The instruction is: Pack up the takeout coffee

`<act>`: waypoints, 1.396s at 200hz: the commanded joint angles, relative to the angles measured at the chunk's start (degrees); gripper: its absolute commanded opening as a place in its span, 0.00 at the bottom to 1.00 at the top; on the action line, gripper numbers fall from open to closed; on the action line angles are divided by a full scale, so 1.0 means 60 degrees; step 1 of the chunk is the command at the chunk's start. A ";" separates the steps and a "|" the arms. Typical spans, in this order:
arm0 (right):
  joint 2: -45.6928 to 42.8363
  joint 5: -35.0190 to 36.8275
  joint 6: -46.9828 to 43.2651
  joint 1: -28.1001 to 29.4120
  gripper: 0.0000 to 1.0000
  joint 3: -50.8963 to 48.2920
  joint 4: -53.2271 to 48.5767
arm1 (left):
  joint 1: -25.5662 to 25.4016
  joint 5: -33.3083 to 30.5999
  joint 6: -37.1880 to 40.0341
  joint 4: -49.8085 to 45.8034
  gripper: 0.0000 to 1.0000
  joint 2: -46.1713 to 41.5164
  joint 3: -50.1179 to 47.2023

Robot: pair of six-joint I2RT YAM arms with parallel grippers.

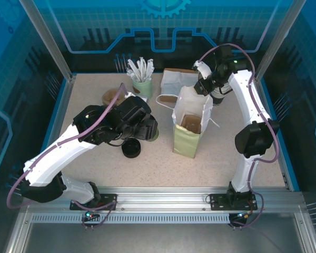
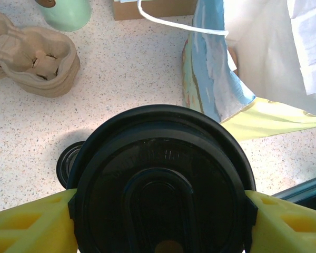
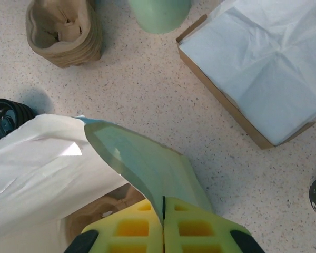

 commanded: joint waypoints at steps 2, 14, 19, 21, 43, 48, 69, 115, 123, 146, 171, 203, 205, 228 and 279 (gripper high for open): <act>-0.0412 -0.0259 -0.0235 0.0355 0.01 0.0305 -0.0045 | 0.0058 0.0080 0.0202 -0.0321 0.72 0.0043 0.0427; -0.0632 -0.0169 0.0067 0.0472 0.00 0.0196 0.0169 | 0.0058 0.0054 0.0202 -0.0335 0.72 0.0028 0.0478; -0.0721 -0.0126 0.0180 0.0548 0.00 0.0175 0.0246 | 0.0058 0.0043 0.0188 -0.0328 0.71 0.0014 0.0493; -0.0749 -0.0104 0.0232 0.0569 0.00 0.0171 0.0267 | 0.0058 0.0043 0.0188 -0.0327 0.71 0.0002 0.0494; -0.1110 0.0054 0.1068 0.0771 0.00 0.0056 0.0621 | 0.0058 -0.0023 0.0184 -0.0292 0.71 -0.0044 0.0537; -0.1178 0.0163 0.1253 0.0858 0.00 0.0052 0.0680 | 0.0058 -0.0044 0.0195 -0.0303 0.71 -0.0045 0.0558; -0.1448 0.0521 0.2010 0.1137 0.00 0.0015 0.0878 | 0.0058 -0.0106 0.0272 -0.0277 0.71 -0.0033 0.0675; -0.1922 0.0825 0.2560 0.1683 0.00 -0.0236 0.1154 | 0.0058 -0.0250 0.0603 -0.0491 0.70 0.0203 0.1553; -0.1953 0.0932 0.2614 0.1747 0.00 -0.0254 0.1183 | 0.0062 -0.0275 0.0659 -0.0530 0.70 0.0253 0.1730; -0.1807 0.1205 0.2816 0.1801 0.00 -0.0050 0.1016 | 0.0058 -0.0286 0.0758 -0.0649 0.70 0.0361 0.2171; -0.1589 0.1027 0.3015 0.1869 0.00 0.0226 0.0646 | 0.0058 -0.0287 0.0909 -0.0557 0.70 0.0429 0.2377; -0.1595 0.0769 0.3241 0.2093 0.00 -0.0023 0.0569 | 0.0167 -0.0215 0.1087 -0.0435 0.71 0.0699 0.2675; -0.1601 0.0749 0.3257 0.2123 0.00 -0.0069 0.0574 | 0.0181 -0.0208 0.1094 -0.0416 0.71 0.0723 0.2688; -0.1717 0.0705 0.3481 0.2301 0.00 -0.0432 0.0720 | 0.0305 -0.0013 0.1234 -0.0088 0.70 0.0926 0.2777; -0.1984 0.0492 0.3884 0.2555 0.00 -0.1167 0.1265 | 0.0381 0.0241 0.1590 0.0744 0.70 0.1299 0.2618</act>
